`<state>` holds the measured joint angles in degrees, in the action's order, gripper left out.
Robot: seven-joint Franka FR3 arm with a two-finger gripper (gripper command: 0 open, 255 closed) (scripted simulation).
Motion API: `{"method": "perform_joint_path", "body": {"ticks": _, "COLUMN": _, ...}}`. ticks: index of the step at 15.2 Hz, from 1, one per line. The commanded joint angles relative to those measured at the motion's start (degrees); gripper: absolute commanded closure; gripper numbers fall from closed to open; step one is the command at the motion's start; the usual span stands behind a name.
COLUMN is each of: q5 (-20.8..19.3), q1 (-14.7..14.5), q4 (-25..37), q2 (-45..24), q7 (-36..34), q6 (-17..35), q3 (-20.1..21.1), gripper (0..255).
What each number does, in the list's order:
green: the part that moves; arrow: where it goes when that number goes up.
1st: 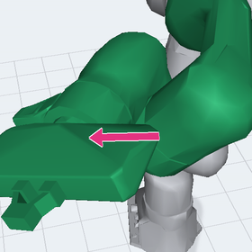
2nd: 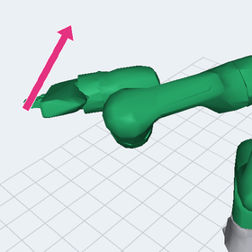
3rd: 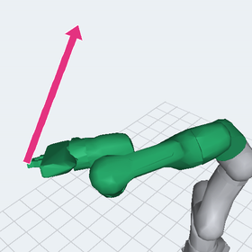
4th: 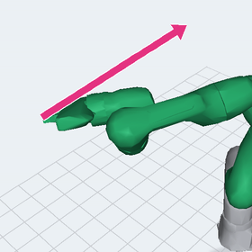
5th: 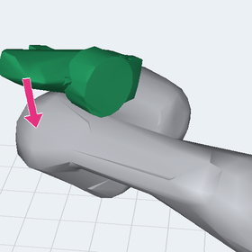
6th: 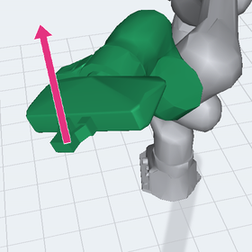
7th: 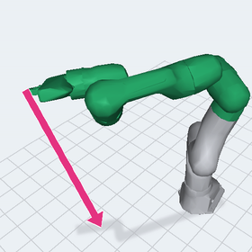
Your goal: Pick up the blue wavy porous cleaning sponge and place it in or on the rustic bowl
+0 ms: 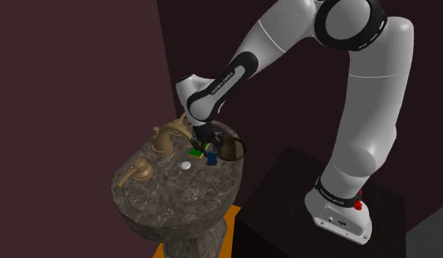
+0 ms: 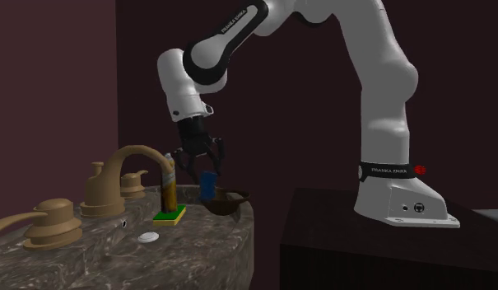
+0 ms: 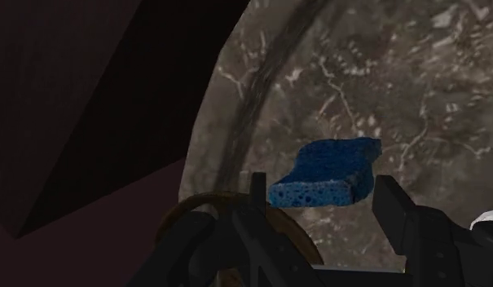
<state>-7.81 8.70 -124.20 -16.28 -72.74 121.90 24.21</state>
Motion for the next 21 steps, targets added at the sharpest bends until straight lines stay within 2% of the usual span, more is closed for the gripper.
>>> {"method": "perform_joint_path", "body": {"ticks": 1, "q5": -0.3, "q1": 2.0, "q4": -0.6, "q2": 0.9, "q7": 3.0, "q6": 0.0, "q3": -1.1, "gripper": 255}}
{"method": "perform_joint_path", "body": {"ticks": 13, "q5": -3.7, "q1": 11.4, "q4": 0.8, "q2": 0.9, "q7": 17.3, "q6": -0.2, "q3": -8.1, "gripper": 255}}
{"method": "perform_joint_path", "body": {"ticks": 21, "q5": -5.9, "q1": 10.8, "q4": 0.3, "q2": -3.9, "q7": 15.5, "q6": 4.8, "q3": -8.9, "gripper": 255}}
